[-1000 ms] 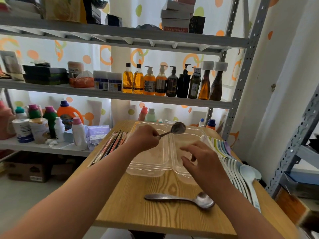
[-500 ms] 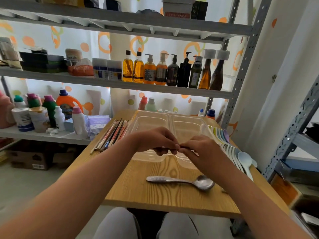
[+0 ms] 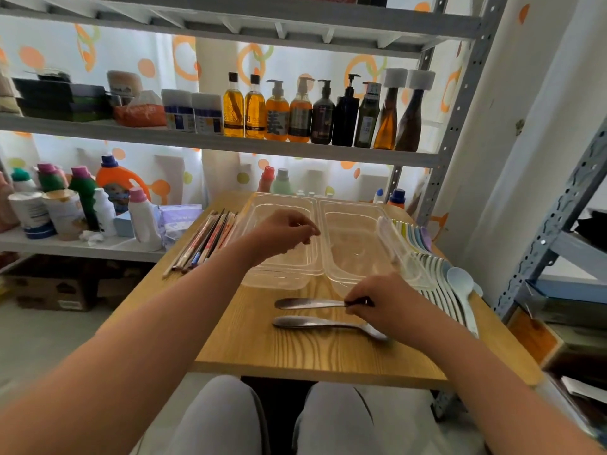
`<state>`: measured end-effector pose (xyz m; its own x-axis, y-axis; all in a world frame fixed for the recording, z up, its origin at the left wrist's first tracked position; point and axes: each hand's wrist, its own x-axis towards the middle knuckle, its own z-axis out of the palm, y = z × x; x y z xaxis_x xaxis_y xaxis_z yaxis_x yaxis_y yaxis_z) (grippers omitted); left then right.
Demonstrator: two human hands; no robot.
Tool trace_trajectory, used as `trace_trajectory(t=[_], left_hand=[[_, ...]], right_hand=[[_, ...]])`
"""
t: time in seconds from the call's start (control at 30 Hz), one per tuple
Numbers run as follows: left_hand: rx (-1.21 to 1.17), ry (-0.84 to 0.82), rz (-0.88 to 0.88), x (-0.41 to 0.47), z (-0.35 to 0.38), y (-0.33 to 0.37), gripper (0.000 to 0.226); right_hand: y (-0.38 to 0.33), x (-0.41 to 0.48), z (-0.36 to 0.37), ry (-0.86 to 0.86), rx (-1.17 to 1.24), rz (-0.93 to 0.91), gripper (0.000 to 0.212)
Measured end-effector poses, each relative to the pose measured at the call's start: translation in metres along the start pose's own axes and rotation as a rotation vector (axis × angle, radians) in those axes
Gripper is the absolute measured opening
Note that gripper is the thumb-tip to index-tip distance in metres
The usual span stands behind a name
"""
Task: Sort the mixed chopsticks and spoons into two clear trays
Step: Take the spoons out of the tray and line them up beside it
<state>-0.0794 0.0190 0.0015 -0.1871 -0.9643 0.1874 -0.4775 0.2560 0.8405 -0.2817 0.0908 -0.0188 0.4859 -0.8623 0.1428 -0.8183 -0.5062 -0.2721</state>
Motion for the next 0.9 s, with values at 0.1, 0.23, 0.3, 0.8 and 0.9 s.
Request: trace_trajectory(t=[0.1, 0.23, 0.3, 0.8, 0.9], left_hand=[[0.134, 0.114, -0.029, 0.006, 0.004, -0.016, 0.016], [0.466, 0.114, -0.142, 0.008, 0.010, -0.034, 0.022], [0.502, 0.116, -0.124, 0.006, 0.014, -0.031, 0.021], [0.558, 0.060, -0.102, 0.003, 0.014, -0.028, 0.026], [0.568, 0.056, -0.105, 0.004, 0.015, -0.029, 0.027]], right_hand=[[0.004, 0.001, 0.008, -0.010, -0.020, 0.033, 0.023], [0.010, 0.002, 0.015, -0.023, -0.030, 0.060, 0.021], [0.011, 0.002, 0.017, -0.032, -0.028, 0.063, 0.021], [0.009, 0.001, 0.019, -0.099, 0.031, 0.043, 0.019], [0.010, 0.001, 0.020, -0.114, 0.026, 0.045, 0.021]])
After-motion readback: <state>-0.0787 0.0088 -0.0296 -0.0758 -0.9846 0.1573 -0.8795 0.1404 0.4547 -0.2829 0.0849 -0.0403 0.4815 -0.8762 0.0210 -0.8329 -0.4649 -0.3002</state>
